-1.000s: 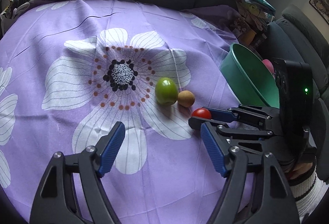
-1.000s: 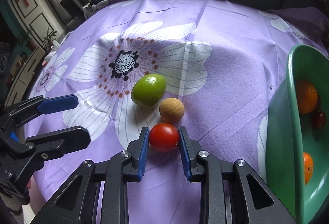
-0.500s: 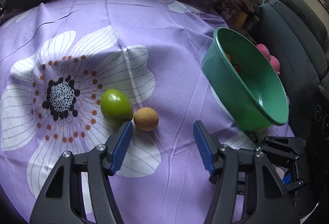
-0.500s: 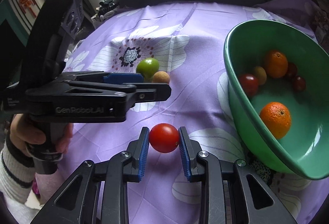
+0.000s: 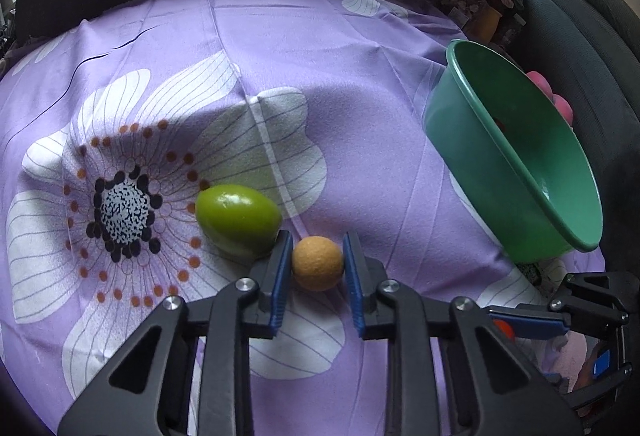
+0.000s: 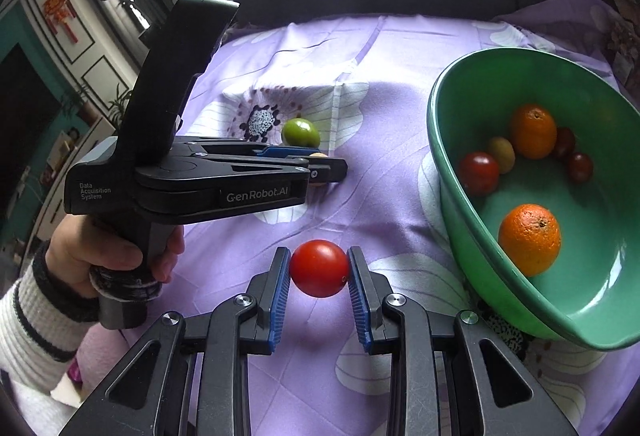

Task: Organize fruits
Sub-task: 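Carry both fruits over the green bowl and open both tools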

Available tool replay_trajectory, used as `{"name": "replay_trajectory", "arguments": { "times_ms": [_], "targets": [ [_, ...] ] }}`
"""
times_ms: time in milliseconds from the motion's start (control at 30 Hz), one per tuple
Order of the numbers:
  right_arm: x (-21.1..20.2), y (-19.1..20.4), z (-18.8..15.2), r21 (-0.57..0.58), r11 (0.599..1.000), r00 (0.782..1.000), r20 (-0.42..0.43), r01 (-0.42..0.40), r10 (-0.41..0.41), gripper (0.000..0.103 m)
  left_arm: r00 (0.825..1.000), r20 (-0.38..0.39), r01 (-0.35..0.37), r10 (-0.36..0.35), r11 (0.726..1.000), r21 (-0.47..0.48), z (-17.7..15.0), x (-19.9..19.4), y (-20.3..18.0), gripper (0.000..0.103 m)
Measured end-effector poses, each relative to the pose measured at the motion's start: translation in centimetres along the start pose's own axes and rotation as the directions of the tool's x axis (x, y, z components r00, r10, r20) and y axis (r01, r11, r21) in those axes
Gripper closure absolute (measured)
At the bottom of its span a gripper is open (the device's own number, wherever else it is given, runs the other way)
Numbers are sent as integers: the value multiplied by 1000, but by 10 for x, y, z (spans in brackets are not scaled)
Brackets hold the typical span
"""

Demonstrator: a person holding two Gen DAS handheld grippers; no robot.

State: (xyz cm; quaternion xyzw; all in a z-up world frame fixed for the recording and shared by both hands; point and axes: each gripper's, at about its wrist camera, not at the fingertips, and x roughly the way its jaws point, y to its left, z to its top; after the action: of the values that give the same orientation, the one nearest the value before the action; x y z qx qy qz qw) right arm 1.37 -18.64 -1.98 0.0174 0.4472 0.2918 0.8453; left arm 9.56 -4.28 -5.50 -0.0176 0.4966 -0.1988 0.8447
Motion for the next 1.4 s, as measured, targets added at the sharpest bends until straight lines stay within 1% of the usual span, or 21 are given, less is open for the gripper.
{"name": "replay_trajectory", "arguments": {
  "times_ms": [67, 300, 467, 633, 767, 1000, 1100, 1267, 1400],
  "targets": [
    [-2, 0, -1, 5, 1000, 1000, 3, 3, -3, 73, 1000, 6, 5, -5, 1000, -5, -3, -6, 0, 78],
    [-10, 3, -4, 8, 1000, 1000, 20, 6, -6, 73, 999, 45, -14, 14, 1000, 1, -18, -39, -10, 78],
    [-23, 5, -2, 7, 1000, 999, 53, 10, -11, 73, 998, 60, -33, 32, 999, 13, -26, -57, -19, 78],
    [-43, 5, 1, 7, 1000, 994, 105, 24, -25, 73, 996, 91, -24, 21, 999, 36, -23, -69, -34, 78],
    [-61, -1, 4, 21, 999, 987, 154, 43, -46, 73, 992, 123, -13, 5, 998, 60, -14, -76, -46, 78],
    [-85, -26, 9, 77, 991, 969, 216, 107, -122, 73, 984, 172, 28, -48, 992, 121, 8, -76, -77, 78],
    [-92, -40, 8, 113, 985, 960, 233, 132, -155, 73, 981, 179, 43, -71, 987, 158, 17, -72, -92, 78],
    [-98, -64, 6, 168, 971, 948, 241, 170, -207, 73, 975, 187, 75, -119, 972, 224, 29, -63, -118, 77],
    [-97, -78, 4, 199, 958, 941, 230, 204, -248, 73, 977, 172, 77, -124, 964, 255, 35, -51, -132, 77]
  ]
}}
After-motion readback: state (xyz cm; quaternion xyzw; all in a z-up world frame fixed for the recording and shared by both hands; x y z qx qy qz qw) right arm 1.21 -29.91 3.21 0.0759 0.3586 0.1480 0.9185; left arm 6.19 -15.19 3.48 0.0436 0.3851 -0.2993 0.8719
